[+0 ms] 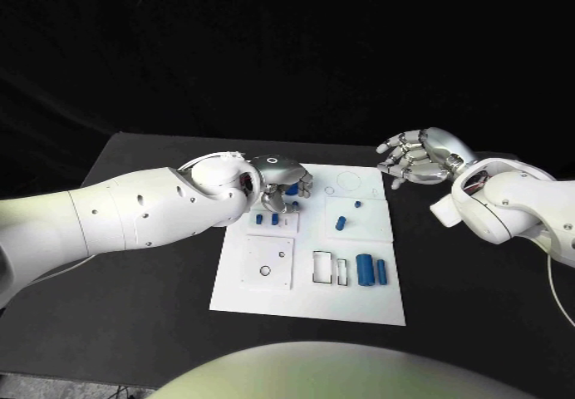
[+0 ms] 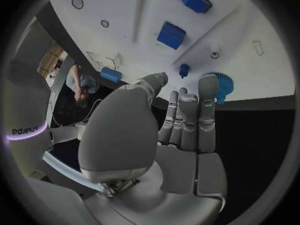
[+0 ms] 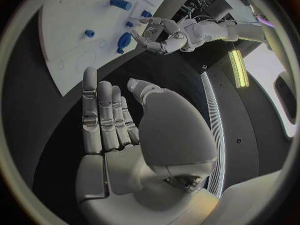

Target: Assemble the parts on the task board

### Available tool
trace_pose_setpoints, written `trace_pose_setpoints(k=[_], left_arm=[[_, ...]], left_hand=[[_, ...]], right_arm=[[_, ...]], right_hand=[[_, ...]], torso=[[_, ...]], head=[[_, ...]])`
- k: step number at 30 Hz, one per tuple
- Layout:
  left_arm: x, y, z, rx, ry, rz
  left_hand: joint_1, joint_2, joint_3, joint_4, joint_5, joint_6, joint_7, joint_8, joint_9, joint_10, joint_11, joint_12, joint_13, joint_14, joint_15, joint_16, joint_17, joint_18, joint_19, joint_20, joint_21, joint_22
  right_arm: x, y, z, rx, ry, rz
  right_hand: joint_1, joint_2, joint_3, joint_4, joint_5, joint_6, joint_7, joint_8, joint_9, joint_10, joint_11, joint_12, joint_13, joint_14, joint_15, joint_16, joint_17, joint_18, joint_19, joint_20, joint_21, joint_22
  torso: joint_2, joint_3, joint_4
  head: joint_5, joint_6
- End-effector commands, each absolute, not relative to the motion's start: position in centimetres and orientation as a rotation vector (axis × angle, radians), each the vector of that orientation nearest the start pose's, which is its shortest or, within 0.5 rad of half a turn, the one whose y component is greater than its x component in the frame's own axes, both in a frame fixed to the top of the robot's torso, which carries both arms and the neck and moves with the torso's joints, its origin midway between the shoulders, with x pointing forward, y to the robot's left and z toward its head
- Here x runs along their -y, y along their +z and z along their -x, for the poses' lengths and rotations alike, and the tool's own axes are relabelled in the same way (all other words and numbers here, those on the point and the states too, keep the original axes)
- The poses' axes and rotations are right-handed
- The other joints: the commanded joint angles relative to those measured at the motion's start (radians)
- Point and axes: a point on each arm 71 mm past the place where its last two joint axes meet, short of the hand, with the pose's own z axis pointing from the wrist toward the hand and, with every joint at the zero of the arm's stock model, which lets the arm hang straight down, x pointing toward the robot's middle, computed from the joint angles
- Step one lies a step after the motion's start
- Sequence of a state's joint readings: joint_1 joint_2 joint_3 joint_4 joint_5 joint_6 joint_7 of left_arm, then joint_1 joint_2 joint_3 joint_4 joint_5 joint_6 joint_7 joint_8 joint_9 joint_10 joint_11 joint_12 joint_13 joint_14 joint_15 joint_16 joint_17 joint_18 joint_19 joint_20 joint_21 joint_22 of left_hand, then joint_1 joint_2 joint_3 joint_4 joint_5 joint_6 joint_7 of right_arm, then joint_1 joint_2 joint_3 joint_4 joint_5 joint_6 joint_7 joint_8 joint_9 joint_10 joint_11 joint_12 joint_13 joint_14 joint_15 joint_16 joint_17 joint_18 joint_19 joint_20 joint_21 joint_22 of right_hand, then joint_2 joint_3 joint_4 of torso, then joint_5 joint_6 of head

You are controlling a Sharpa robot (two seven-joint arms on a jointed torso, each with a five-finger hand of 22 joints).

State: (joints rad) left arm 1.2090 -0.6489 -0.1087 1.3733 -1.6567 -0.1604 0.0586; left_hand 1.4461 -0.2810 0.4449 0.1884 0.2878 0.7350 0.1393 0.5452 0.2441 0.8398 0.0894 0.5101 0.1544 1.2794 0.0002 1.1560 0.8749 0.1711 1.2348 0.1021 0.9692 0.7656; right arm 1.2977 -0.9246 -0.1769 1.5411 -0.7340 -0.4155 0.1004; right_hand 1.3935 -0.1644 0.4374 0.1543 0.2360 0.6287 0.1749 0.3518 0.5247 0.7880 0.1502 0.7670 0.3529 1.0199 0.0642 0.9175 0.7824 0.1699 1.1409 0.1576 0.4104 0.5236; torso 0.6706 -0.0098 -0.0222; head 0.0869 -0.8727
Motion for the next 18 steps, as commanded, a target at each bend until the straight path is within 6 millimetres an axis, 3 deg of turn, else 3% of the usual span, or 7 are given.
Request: trace_pose_setpoints(k=[1,18], left_arm=[[-13.07,-22.37,-49.01,-1.768,-0.622,-0.658],[-13.02,-22.51,-49.81,-1.763,-0.596,-0.638]], left_hand=[[-0.007,0.002,-0.015,0.004,-0.005,0.002,0.004,-0.015,-0.010,-0.012,0.001,-0.014,-0.011,0.007,0.004,0.007,-0.007,-0.018,0.007,0.001,0.009,0.007],[0.030,0.034,0.014,0.029,0.001,0.072,0.013,-0.065,-0.042,0.066,0.009,-0.057,-0.060,0.040,0.017,0.050,-0.002,-0.028,0.034,0.015,0.072,0.079]], right_arm=[[24.20,-18.28,-48.22,-1.682,0.983,-0.449],[24.12,-18.27,-48.18,-1.683,0.986,-0.447]], right_hand=[[-0.006,0.002,-0.001,-0.003,0.004,-0.003,0.056,0.003,-0.001,0.008,-0.002,-0.003,-0.001,0.007,0.002,-0.003,-0.001,0.011,0.006,0.000,-0.005,-0.001],[-0.008,0.002,-0.001,-0.002,0.004,-0.003,0.056,0.004,-0.001,0.009,-0.002,-0.002,-0.002,0.007,0.002,-0.003,-0.001,0.010,0.006,0.000,-0.005,-0.002]], torso=[[0.000,0.0003,-0.0007],[0.000,0.0008,-0.0003]], head=[[-0.002,0.000],[-0.001,0.000]])
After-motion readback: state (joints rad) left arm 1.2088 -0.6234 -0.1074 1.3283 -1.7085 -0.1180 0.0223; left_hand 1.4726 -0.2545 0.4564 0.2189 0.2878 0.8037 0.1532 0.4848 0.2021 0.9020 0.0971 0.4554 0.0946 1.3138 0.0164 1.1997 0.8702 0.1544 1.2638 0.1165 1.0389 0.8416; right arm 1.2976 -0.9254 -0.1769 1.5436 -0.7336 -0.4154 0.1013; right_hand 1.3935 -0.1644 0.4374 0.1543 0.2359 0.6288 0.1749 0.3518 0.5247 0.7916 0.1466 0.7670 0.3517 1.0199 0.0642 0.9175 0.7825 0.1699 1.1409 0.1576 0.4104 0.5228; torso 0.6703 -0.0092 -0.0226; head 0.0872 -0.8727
